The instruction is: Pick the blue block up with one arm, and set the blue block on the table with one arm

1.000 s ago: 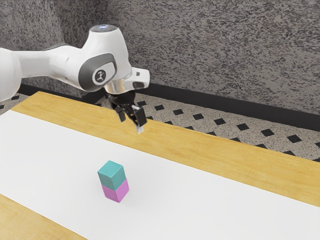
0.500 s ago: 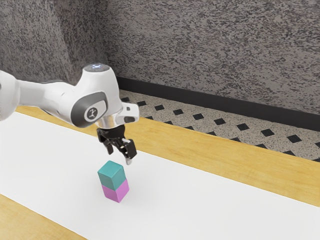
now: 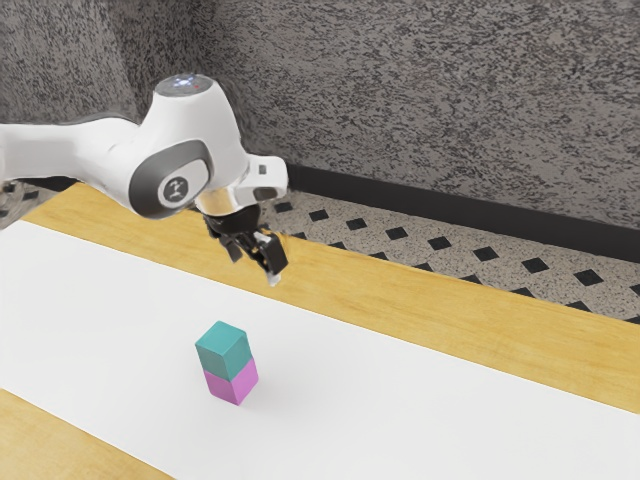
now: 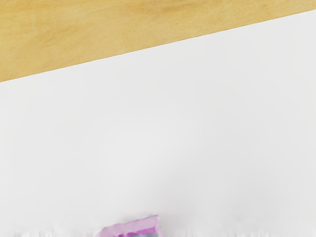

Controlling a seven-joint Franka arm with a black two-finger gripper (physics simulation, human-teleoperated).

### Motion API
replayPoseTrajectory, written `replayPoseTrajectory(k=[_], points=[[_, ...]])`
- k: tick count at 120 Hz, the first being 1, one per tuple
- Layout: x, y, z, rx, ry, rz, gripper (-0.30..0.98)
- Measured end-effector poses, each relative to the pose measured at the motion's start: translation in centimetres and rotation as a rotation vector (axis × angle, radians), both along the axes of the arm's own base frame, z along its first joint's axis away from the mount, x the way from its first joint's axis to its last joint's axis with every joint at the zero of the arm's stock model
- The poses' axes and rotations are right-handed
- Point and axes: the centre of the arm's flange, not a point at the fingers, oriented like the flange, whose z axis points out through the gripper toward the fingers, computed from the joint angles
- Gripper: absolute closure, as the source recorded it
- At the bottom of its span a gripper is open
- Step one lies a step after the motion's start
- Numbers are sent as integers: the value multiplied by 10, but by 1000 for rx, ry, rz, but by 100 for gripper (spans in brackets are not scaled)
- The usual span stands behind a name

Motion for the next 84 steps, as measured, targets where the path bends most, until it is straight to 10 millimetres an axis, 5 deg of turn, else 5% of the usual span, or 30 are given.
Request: replayPoseTrajectory(k=[12, 35, 84], points=[[-23, 19, -31, 11, 68, 40, 2], [-36, 25, -64, 18, 113, 70, 2], [-28, 24, -90, 17, 111, 98, 2]])
